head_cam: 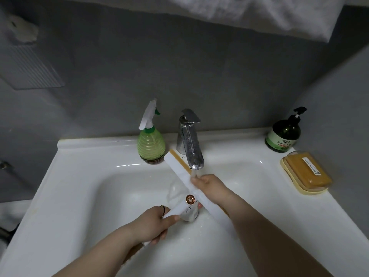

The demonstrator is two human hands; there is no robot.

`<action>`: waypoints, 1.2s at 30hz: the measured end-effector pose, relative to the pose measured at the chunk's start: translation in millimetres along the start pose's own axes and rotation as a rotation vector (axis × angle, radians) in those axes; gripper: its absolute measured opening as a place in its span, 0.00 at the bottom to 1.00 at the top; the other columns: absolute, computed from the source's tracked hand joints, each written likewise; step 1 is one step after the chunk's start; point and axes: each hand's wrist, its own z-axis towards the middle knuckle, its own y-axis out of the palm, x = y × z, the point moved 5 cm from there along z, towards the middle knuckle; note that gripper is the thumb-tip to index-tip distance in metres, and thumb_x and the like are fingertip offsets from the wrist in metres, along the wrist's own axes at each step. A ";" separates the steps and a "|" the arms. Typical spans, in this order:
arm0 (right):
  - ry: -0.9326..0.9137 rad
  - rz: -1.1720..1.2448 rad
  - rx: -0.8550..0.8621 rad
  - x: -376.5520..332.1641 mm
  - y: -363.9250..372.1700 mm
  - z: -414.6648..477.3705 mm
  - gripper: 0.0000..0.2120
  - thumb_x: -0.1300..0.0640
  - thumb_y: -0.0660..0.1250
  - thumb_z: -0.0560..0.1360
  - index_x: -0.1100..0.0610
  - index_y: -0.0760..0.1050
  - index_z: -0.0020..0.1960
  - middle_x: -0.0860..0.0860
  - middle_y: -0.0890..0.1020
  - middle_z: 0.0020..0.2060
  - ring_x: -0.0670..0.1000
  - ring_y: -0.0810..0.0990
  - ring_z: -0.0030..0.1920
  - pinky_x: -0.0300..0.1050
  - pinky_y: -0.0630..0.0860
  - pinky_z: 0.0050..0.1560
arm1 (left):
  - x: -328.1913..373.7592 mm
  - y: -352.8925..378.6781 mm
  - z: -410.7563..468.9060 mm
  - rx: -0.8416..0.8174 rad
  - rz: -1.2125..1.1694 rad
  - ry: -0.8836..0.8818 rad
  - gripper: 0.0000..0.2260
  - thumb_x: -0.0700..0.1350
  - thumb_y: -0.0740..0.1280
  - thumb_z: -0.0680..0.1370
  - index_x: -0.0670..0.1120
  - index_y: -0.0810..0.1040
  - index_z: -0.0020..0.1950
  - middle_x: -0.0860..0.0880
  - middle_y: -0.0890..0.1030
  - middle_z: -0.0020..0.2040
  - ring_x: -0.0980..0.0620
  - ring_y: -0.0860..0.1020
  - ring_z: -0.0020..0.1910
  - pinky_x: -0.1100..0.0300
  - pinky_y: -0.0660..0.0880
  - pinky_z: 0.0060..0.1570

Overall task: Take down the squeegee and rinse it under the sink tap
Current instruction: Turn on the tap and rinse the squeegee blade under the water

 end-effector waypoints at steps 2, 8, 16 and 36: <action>-0.008 -0.112 0.003 0.4 -1.2 0.4 0.18 0.53 0.60 0.76 0.55 0.64 0.29 0.50 0.67 0.28 0.45 0.68 0.26 0.36 0.67 0.30 | -2.7 0.4 0.4 0.010 0.009 -0.001 0.12 0.51 0.61 0.78 0.50 0.67 0.35 0.54 0.72 0.18 0.58 0.66 0.12 0.67 0.65 0.19; -0.051 0.110 -0.003 -6.9 -0.7 -3.9 0.07 0.63 0.64 0.72 0.57 0.77 0.36 0.49 0.82 0.28 0.45 0.78 0.29 0.30 0.75 0.28 | -0.3 -2.0 5.3 0.057 0.093 0.008 0.13 0.51 0.63 0.76 0.52 0.66 0.33 0.51 0.72 0.25 0.59 0.65 0.13 0.67 0.64 0.19; -0.026 0.084 0.033 -11.9 7.2 -3.2 0.12 0.53 0.60 0.76 0.55 0.73 0.35 0.51 0.78 0.27 0.44 0.76 0.22 0.36 0.73 0.27 | 2.0 4.9 1.1 0.029 0.081 0.012 0.13 0.51 0.63 0.76 0.53 0.66 0.32 0.51 0.71 0.26 0.59 0.64 0.14 0.67 0.64 0.20; -0.015 0.325 0.059 -20.9 5.3 -0.7 0.09 0.59 0.66 0.73 0.58 0.75 0.35 0.53 0.79 0.27 0.45 0.76 0.19 0.34 0.75 0.23 | -4.4 7.2 1.2 0.030 0.273 -0.043 0.10 0.56 0.64 0.74 0.57 0.67 0.34 0.53 0.72 0.27 0.61 0.66 0.14 0.69 0.65 0.20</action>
